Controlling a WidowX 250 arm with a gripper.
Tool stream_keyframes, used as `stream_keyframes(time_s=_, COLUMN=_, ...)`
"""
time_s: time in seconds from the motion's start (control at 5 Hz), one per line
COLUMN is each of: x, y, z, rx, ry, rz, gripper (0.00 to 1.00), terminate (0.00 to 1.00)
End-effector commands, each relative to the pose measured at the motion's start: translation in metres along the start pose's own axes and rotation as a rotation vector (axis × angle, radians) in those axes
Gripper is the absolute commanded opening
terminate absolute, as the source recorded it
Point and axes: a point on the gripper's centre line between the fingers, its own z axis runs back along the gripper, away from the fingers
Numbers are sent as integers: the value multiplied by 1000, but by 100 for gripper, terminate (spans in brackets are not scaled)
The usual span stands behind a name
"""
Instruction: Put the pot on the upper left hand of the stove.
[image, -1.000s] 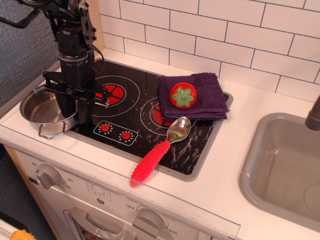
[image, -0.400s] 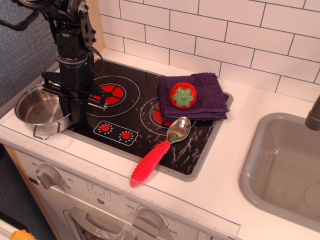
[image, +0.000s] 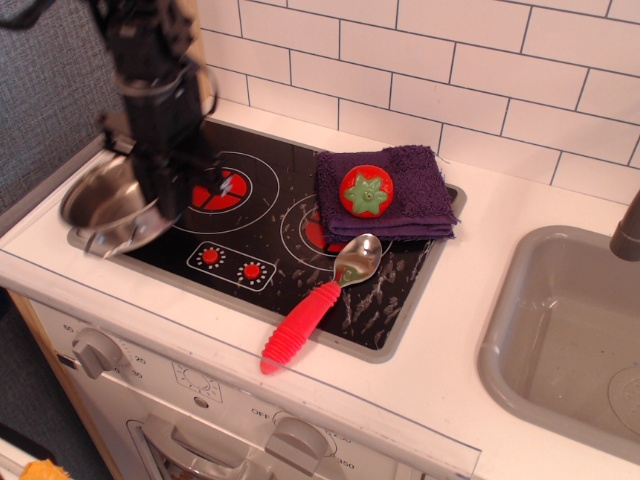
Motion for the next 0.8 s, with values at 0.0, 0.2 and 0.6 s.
stream_keyframes(time_s=0.0, x=68, y=-13, z=38, rx=17, ry=-147, rz=-83, gripper=0, terminate=0)
stream_keyframes(time_s=0.2, x=99, y=-13, z=28, rx=47, ry=-122, rz=-81, gripper=0, terminate=0)
stream_keyframes(time_s=0.6, x=108, y=-2, z=6, rx=67, ry=-52, rz=-55, gripper=0, terminate=0)
